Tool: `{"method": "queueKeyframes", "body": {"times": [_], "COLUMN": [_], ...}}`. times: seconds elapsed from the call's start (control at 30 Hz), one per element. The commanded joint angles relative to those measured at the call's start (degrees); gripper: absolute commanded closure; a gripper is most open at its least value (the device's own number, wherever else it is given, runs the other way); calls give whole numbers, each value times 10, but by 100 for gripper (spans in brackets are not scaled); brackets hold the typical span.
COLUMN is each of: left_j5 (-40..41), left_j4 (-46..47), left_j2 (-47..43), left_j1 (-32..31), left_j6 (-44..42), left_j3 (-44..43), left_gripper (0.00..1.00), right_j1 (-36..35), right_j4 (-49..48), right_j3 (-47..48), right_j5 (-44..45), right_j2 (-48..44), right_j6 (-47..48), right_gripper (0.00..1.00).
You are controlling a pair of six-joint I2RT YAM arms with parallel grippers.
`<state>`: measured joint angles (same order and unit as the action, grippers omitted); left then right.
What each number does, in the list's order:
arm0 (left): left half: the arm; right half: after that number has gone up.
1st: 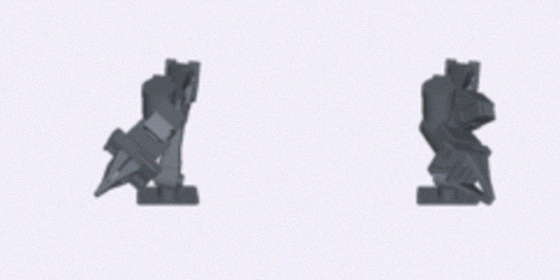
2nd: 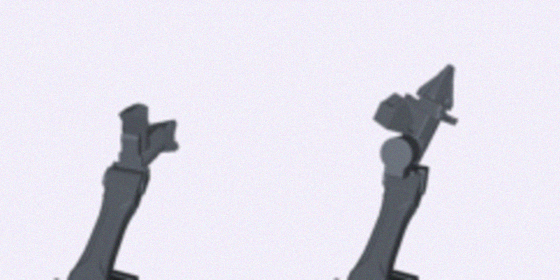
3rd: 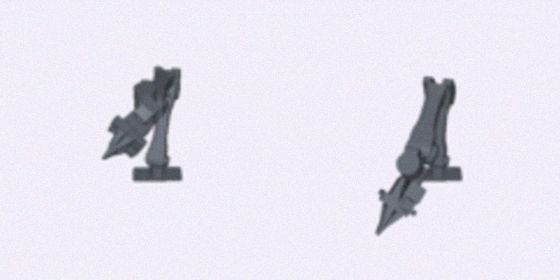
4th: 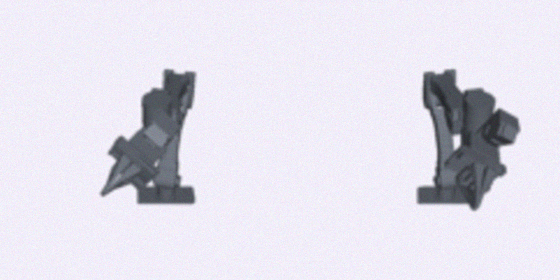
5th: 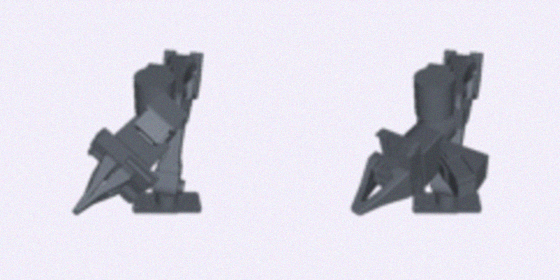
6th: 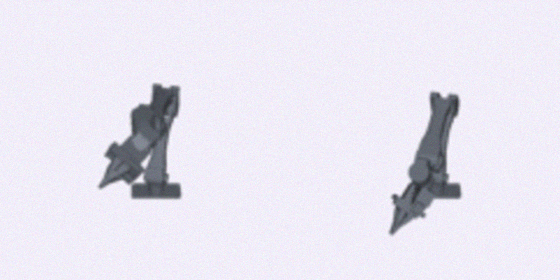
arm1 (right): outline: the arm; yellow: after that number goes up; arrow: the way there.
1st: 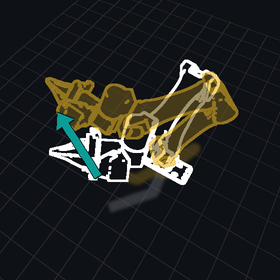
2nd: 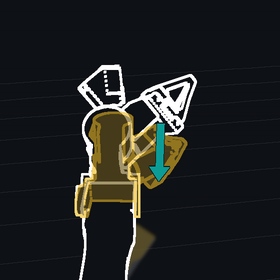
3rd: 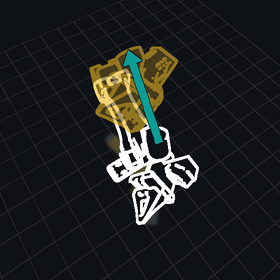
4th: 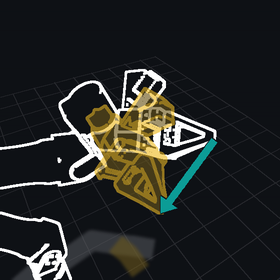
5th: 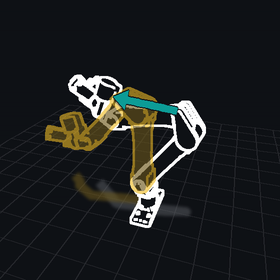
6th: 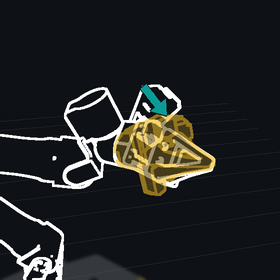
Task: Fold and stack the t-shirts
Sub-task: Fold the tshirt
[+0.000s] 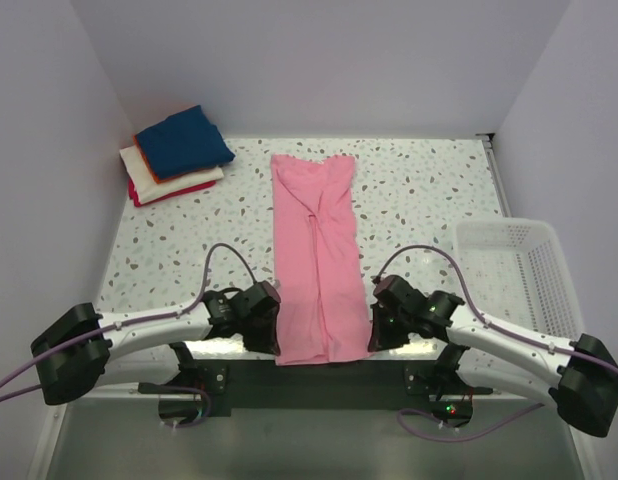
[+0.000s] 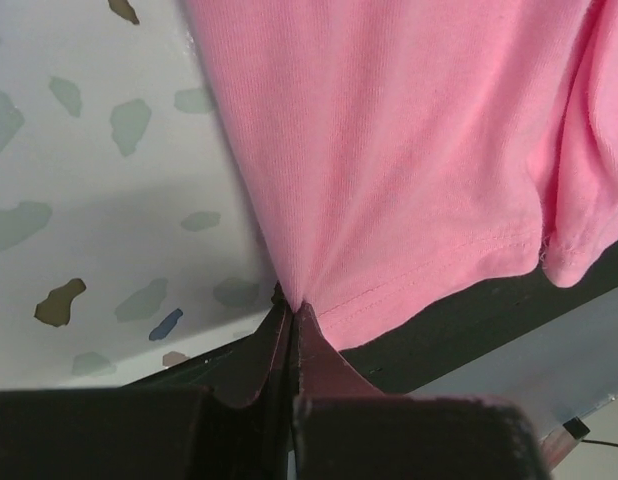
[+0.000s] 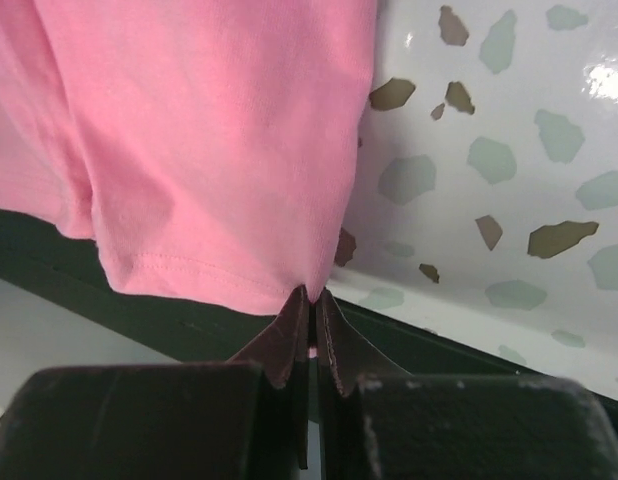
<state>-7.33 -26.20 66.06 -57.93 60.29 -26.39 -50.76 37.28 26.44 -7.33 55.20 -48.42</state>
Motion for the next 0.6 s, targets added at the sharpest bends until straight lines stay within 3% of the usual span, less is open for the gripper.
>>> {"method": "queueKeyframes", "body": {"times": [0.0, 0.27, 0.57], "left_j5": [-18, 48, 92], "left_j4": [-55, -55, 18], "left_j2": [-17, -12, 9], "left_j1": [-5, 1, 91], "left_j6": [-25, -51, -78], "left_j3": [-22, -90, -145], "left_gripper": [100, 100, 100], "right_j1": [-16, -24, -18], "right_j4": [46, 59, 0], "right_j3": [6, 84, 194], "right_j5": [-14, 72, 193], "right_j2": [-29, -23, 110], "right_j6": [-4, 13, 47], "right_gripper": [100, 100, 100]}}
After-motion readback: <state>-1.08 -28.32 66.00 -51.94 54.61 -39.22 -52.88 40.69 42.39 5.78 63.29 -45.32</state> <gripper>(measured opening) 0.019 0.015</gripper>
